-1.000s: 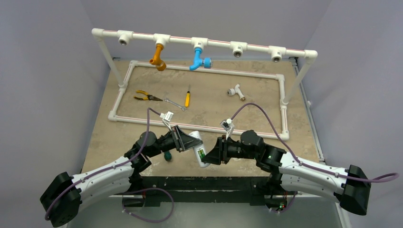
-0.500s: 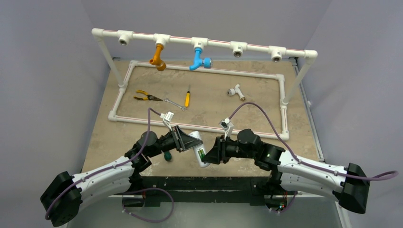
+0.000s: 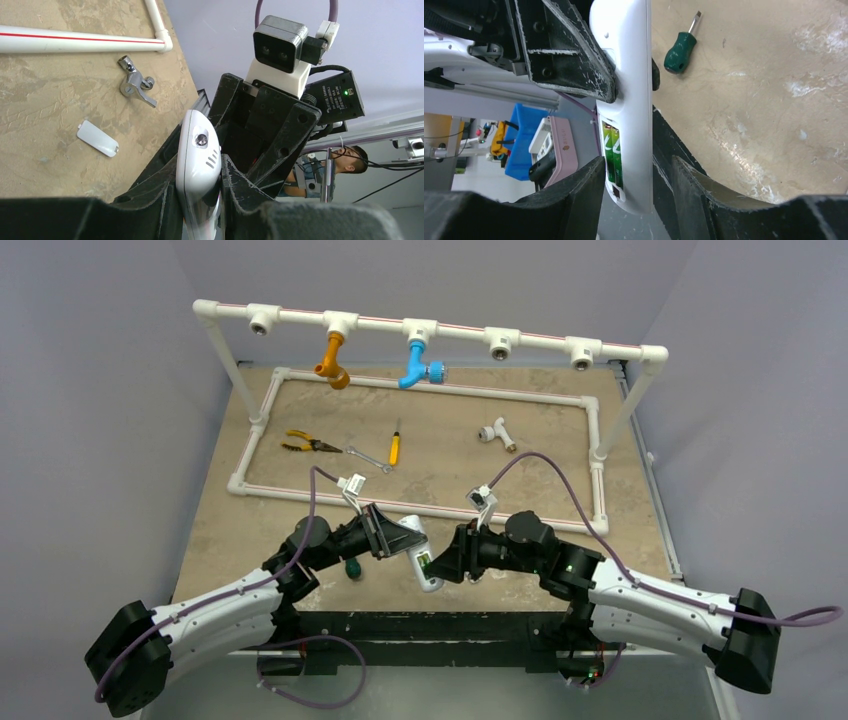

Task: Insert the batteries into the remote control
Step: Load the battery into the remote control.

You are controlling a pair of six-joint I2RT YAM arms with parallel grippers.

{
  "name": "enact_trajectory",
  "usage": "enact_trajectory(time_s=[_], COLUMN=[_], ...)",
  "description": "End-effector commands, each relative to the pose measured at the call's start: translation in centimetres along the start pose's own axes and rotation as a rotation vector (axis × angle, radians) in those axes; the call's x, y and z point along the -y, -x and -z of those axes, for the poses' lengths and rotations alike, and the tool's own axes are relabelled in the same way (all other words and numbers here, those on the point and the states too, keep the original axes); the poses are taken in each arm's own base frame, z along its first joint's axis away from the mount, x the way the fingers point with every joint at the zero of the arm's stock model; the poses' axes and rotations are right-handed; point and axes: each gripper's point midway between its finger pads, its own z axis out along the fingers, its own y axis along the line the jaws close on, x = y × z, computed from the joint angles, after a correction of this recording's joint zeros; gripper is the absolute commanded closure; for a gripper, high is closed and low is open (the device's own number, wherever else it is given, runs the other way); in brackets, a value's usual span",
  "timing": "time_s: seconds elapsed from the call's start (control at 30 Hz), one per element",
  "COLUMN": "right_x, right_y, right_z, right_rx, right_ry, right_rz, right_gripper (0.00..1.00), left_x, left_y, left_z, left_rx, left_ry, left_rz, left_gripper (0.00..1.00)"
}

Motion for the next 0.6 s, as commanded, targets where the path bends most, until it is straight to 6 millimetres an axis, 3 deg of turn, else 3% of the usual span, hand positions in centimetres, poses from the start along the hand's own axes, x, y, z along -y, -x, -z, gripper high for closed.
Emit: enact_trajectory(time_s=[0.0,0.4,0.47,0.57], right_x=[-2.5,-2.2,-2.0,-1.7], right_y=[3.1,2.9,3.0,3.1], right_z=[0.2,-0.8,-0.8,-0.9], right_rx=[0.117,0.092,0.097,0.104], right_ry=[0.071,0.06,0.049,0.036], right_rz=[0.029,0.018,0.019,0.021], right_gripper=[0.5,0.55,0.61,0.82], left_x=[3.6,3.7,3.8,3.9], left_y=[1.1,1.1,1.1,1.1], left_z=[-0.3,-0.3,-0.3,-0.3], left_rx=[0.026,0.021,0.021,0.018], left_ry=[-0.111,-0.113,-0.116,-0.114], left_rz=[-0.033,-0.03,-0.031,-0.033], left_gripper=[1.0,1.0,1.0,1.0])
